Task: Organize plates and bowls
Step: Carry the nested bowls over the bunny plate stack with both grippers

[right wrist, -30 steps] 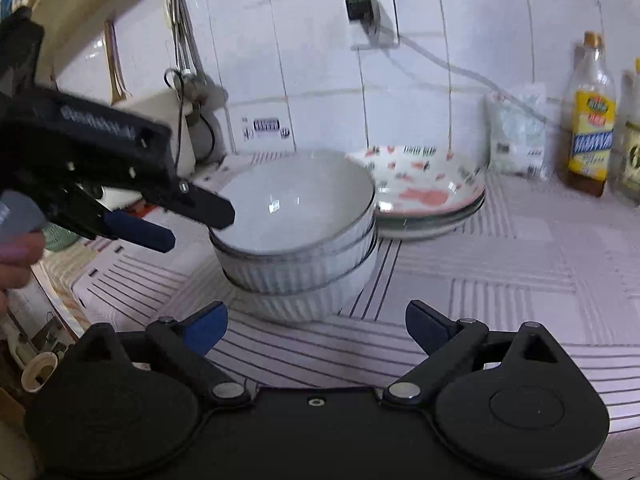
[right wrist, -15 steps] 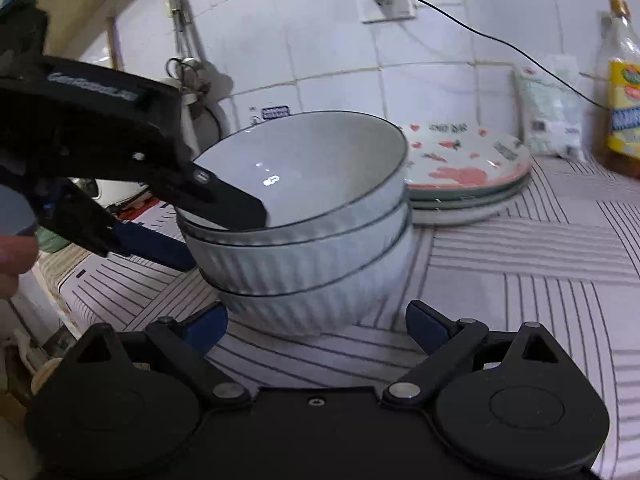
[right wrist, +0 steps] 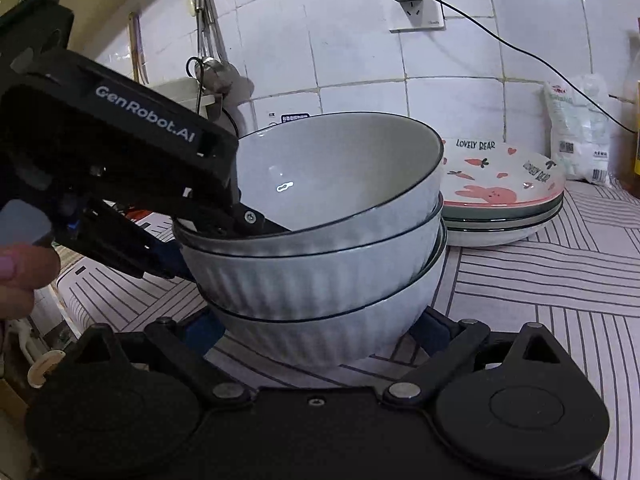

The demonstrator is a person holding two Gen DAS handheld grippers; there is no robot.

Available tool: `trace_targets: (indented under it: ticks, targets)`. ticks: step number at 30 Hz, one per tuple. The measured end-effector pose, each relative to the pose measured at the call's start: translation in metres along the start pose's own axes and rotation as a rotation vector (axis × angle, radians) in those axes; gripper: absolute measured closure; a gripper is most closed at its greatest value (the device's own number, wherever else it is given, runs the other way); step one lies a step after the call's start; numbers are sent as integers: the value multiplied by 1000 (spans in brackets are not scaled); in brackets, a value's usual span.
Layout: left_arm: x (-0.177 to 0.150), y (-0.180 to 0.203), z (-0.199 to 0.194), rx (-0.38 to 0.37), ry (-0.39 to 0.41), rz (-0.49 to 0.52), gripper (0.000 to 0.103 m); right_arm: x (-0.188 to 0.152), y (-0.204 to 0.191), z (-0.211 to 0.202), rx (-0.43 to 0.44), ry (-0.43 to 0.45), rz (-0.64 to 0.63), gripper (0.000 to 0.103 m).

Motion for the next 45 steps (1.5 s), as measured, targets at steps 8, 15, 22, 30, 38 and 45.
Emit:
trace_targets:
  ticks: [8,15,22,30,38,45]
  targets:
    - [-5,2,-7,2,-50,29,57,2,-12,-11,-26,-42,-40,6]
    - [2,16,-24,5,-28,76,57,10,-16,-21,-26,-6,-33,6]
    - [18,40,-46,17,31,161,57,38,-18,-33,-41,66,-67,6]
    - [41,62,-49,9,56,188,57,63,-7,-37,-60,95,-88,6]
    - [64,73,-34,10,69,184,56,91,10,-28,-60,90,-140,6]
    - [84,85,-6,47,87,241,57,106,27,-2,-77,53,-205,6]
Point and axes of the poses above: each gripper's, at about its wrist camera, not at the fingertips, and z roughly the way its jaws point, y to its right, x to its top, the point moved 3 cm from there along z, roughly the way its jaws point
